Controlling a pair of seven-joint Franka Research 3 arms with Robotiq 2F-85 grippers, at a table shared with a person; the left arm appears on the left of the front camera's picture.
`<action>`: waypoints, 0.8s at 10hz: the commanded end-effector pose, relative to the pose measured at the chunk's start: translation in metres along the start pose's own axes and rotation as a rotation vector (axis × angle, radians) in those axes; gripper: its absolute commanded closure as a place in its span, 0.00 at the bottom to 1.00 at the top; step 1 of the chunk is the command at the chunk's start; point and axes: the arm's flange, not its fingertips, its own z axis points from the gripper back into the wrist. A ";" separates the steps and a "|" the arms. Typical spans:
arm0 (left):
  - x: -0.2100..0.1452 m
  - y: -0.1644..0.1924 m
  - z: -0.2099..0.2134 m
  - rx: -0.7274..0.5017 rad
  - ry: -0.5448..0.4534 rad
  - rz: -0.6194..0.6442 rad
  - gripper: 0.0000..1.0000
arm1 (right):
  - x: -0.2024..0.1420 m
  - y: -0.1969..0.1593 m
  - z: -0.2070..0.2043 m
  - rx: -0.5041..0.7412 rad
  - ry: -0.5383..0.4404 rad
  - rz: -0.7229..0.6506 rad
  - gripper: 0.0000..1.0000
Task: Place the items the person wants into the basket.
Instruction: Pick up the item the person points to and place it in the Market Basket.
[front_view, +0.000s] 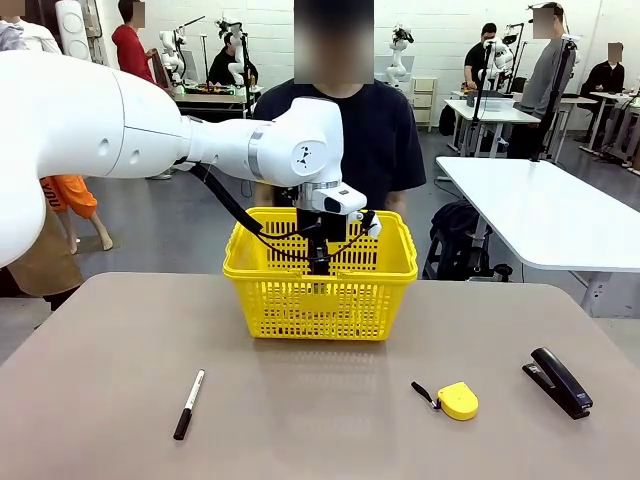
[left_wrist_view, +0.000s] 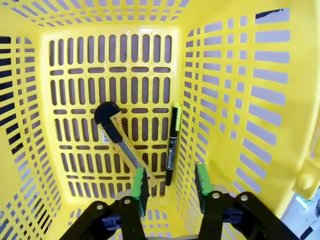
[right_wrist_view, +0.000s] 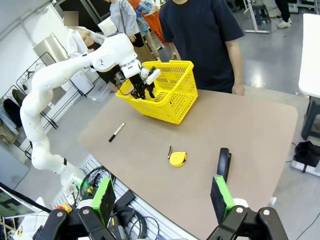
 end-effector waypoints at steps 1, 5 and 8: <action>-0.002 -0.001 0.008 -0.010 -0.022 -0.023 0.07 | 0.003 0.001 -0.001 0.020 -0.023 0.013 0.00; -0.004 0.002 0.019 0.046 -0.038 0.015 0.00 | 0.003 0.001 -0.001 0.020 -0.023 0.013 0.00; -0.006 0.003 0.028 0.067 -0.060 0.026 0.00 | 0.003 0.001 -0.001 0.020 -0.023 0.013 0.00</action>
